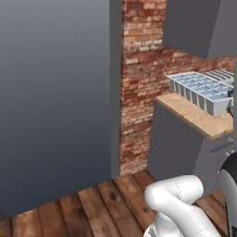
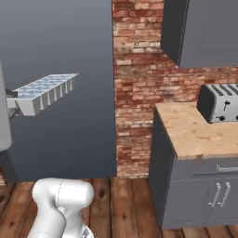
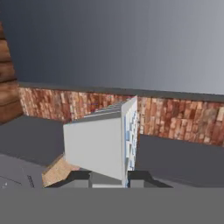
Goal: Open the freezer door, pick up the ice cube tray from the freezer, and place it on the dining counter.
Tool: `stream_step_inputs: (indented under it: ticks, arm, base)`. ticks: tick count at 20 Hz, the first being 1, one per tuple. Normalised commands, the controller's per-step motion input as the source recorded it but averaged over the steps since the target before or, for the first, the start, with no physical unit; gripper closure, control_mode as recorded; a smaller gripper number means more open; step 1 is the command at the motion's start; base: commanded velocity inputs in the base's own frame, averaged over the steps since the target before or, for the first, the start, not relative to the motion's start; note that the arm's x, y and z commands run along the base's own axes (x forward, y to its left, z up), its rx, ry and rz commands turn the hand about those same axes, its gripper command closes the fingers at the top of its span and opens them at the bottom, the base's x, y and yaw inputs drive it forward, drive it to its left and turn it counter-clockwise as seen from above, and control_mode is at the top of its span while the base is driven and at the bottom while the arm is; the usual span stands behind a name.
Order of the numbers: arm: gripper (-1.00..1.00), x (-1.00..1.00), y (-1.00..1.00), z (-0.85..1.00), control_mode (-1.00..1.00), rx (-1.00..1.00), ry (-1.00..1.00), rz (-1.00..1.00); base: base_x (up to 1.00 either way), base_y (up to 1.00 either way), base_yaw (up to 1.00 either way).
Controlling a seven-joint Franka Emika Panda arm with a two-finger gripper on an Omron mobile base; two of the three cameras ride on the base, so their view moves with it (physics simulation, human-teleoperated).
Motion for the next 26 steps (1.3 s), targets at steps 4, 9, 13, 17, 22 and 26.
stream_step_inputs:
  ticks: [4, 9, 13, 17, 22, 26]
  arm:
    - [1.0, 0.0, 0.0, 0.0, 1.0, 0.0, 0.0, 0.0]
    - [1.0, 0.0, 0.0, 0.0, 1.0, 0.0, 0.0, 0.0]
    - [1.0, 0.0, 0.0, 0.0, 1.0, 0.0, 0.0, 0.0]
    - [1.0, 0.0, 0.0, 0.0, 1.0, 0.0, 0.0, 0.0]
    - [1.0, 0.0, 0.0, 0.0, 1.0, 0.0, 0.0, 0.0]
    - [1.0, 0.0, 0.0, 0.0, 1.0, 0.0, 0.0, 0.0]
  base:
    - [0.0, 0.01, -1.0]
    - [0.0, 0.01, -1.0]
    - [0.0, 0.01, -1.0]
    - [0.0, 0.01, -1.0]
    - [0.0, 0.01, -1.0]
    - [0.0, 0.02, -1.0]
